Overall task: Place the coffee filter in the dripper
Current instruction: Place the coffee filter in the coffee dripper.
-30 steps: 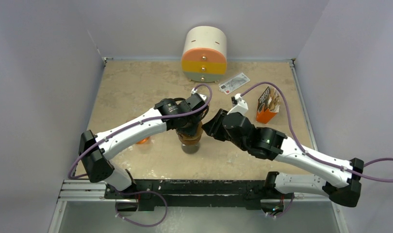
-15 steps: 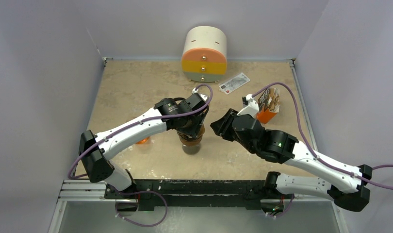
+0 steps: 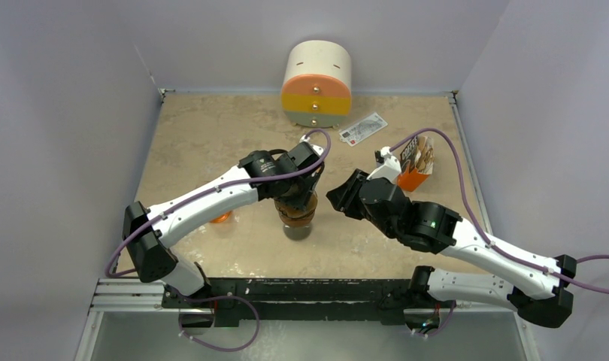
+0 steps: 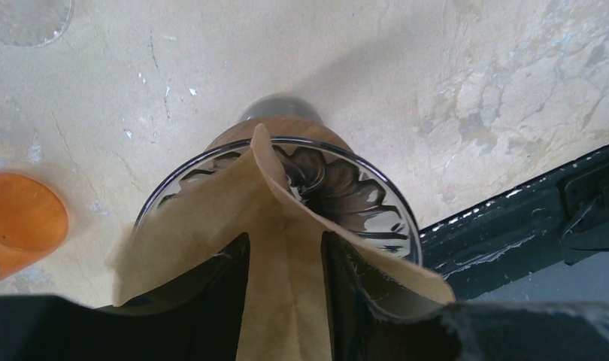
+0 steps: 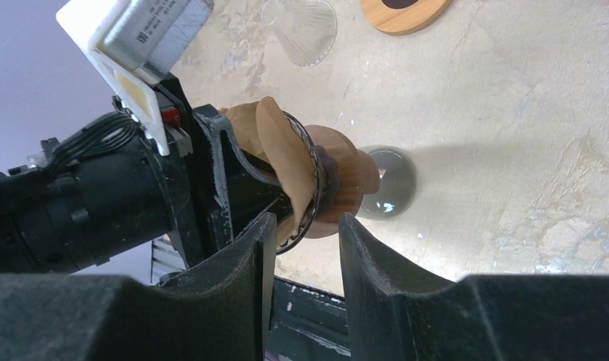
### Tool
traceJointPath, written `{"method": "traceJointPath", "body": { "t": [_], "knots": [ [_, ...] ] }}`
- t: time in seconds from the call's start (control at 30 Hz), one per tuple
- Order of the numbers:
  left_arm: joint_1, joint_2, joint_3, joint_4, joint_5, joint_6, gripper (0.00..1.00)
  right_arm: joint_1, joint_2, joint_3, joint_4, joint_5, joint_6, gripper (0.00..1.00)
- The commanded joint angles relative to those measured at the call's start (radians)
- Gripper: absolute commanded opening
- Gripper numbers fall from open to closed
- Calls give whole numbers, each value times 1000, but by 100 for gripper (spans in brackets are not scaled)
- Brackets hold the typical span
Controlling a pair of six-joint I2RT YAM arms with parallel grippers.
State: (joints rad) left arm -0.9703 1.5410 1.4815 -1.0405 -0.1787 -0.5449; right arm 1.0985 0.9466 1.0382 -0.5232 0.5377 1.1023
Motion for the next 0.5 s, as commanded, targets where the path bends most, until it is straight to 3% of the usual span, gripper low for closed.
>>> {"method": "traceJointPath", "body": {
  "t": [0.0,0.37,0.47],
  "knots": [
    [-2,4,72,-3,13,24,36,-2,-11,-4,-3,48,-14,39],
    [17,25,95,-10,17,40,0,-3,-8,-6,-6,47,-21,39],
    [39,25,80,3,39,44,0,-3,-11,-10,-6,48,-20,39]
  ]
}}
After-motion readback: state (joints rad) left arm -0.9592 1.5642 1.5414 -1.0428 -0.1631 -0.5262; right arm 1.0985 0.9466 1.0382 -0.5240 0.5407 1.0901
